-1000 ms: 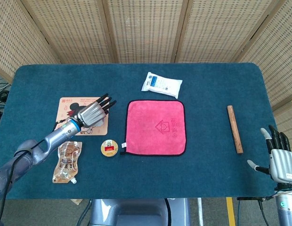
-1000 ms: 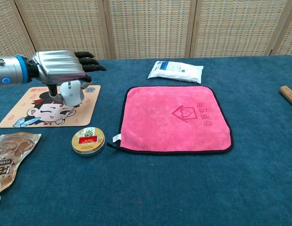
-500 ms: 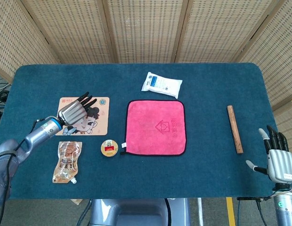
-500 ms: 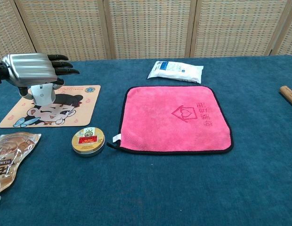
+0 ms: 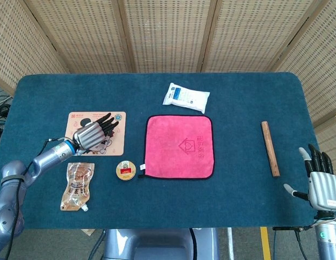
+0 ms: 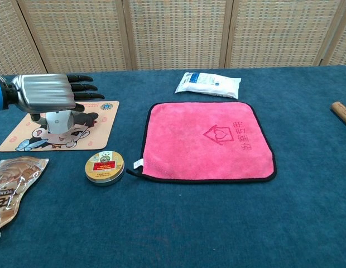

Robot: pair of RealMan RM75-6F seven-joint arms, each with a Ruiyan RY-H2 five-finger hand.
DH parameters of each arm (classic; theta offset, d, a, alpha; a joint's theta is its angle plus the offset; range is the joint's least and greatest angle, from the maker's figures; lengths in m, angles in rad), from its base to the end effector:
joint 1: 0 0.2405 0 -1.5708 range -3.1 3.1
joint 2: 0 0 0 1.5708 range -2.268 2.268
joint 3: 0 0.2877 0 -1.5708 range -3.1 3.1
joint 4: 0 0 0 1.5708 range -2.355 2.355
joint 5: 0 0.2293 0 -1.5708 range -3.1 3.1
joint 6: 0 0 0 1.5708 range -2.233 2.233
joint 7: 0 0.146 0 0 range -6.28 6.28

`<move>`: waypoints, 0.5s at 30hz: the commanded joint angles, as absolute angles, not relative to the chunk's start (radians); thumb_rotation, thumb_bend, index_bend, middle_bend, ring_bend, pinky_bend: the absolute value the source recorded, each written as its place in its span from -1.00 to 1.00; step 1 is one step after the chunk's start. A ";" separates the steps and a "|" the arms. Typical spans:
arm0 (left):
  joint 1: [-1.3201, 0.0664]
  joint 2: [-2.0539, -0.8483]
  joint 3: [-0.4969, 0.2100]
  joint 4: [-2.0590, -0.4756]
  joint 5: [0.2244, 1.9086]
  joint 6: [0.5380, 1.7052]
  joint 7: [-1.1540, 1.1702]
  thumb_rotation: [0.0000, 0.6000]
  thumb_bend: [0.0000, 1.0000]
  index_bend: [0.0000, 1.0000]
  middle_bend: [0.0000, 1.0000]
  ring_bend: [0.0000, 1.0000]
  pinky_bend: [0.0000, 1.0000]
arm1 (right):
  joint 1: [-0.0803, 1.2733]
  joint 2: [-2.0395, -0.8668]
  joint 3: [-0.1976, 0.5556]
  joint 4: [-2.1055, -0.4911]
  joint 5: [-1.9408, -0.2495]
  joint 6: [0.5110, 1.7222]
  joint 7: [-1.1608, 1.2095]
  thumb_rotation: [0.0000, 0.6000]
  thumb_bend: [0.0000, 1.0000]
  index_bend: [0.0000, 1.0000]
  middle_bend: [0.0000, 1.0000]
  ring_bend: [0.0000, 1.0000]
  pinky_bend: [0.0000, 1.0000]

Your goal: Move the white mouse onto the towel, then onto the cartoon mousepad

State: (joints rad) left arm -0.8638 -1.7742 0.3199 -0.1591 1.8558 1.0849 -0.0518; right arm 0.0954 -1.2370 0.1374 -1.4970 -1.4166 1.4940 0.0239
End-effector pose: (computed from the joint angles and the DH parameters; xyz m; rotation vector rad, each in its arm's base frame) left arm -0.2812 0.4700 0.0089 -2.2549 0.3917 -0.3069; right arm -0.3621 -0.2106 0.1436 1.2400 -0.8890 0.9554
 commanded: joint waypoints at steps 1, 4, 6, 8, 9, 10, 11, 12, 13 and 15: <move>-0.862 -1.780 0.324 -0.150 1.860 1.082 -0.054 1.00 -0.79 0.20 -1.00 -1.00 -1.00 | 0.095 -1.238 0.138 -1.497 -1.417 1.495 0.024 1.00 -1.00 -0.88 -1.00 -1.00 -1.00; -0.860 -1.784 0.323 -0.143 1.859 1.080 -0.060 1.00 -0.79 0.10 -1.00 -1.00 -1.00 | 0.095 -1.239 0.138 -1.496 -1.417 1.495 0.022 1.00 -1.00 -0.88 -1.00 -1.00 -1.00; -0.860 -1.787 0.322 -0.137 1.860 1.079 -0.058 1.00 -0.80 -0.01 -1.00 -1.00 -1.00 | 0.096 -1.240 0.138 -1.495 -1.417 1.495 0.021 1.00 -1.00 -0.88 -1.00 -1.00 -1.00; -0.859 -1.788 0.322 -0.133 1.859 1.076 -0.057 1.00 -0.80 -0.16 -1.00 -1.00 -1.00 | 0.096 -1.241 0.138 -1.495 -1.416 1.494 0.020 1.00 -1.00 -0.88 -1.00 -1.00 -1.00; -0.859 -1.790 0.320 -0.131 1.858 1.074 -0.056 1.00 -0.80 -0.28 -1.00 -1.00 -1.00 | 0.096 -1.241 0.138 -1.495 -1.416 1.493 0.020 1.00 -1.00 -0.88 -1.00 -1.00 -1.00; -0.858 -1.790 0.320 -0.131 1.857 1.073 -0.056 1.00 -0.80 -0.36 -1.00 -1.00 -1.00 | 0.096 -1.241 0.138 -1.495 -1.416 1.493 0.020 1.00 -1.00 -0.88 -1.00 -1.00 -1.00; -0.858 -1.791 0.319 -0.129 1.857 1.072 -0.056 1.00 -0.81 -0.50 -1.00 -1.00 -1.00 | 0.096 -1.241 0.138 -1.494 -1.416 1.494 0.020 1.00 -1.00 -0.88 -1.00 -1.00 -1.00; -0.858 -1.791 0.319 -0.128 1.857 1.071 -0.054 1.00 -0.82 -0.62 -1.00 -1.00 -1.00 | 0.096 -1.241 0.138 -1.494 -1.416 1.494 0.019 1.00 -1.00 -0.88 -1.00 -1.00 -1.00; -0.858 -1.792 0.319 -0.126 1.857 1.069 -0.053 1.00 -0.83 -0.70 -1.00 -1.00 -1.00 | 0.096 -1.242 0.138 -1.494 -1.417 1.494 0.019 1.00 -1.00 -0.88 -1.00 -1.00 -1.00; -0.857 -1.793 0.318 -0.124 1.856 1.067 -0.048 1.00 -0.86 -0.90 -1.00 -1.00 -1.00 | 0.096 -1.243 0.138 -1.494 -1.417 1.495 0.020 1.00 -1.00 -0.88 -1.00 -1.00 -1.00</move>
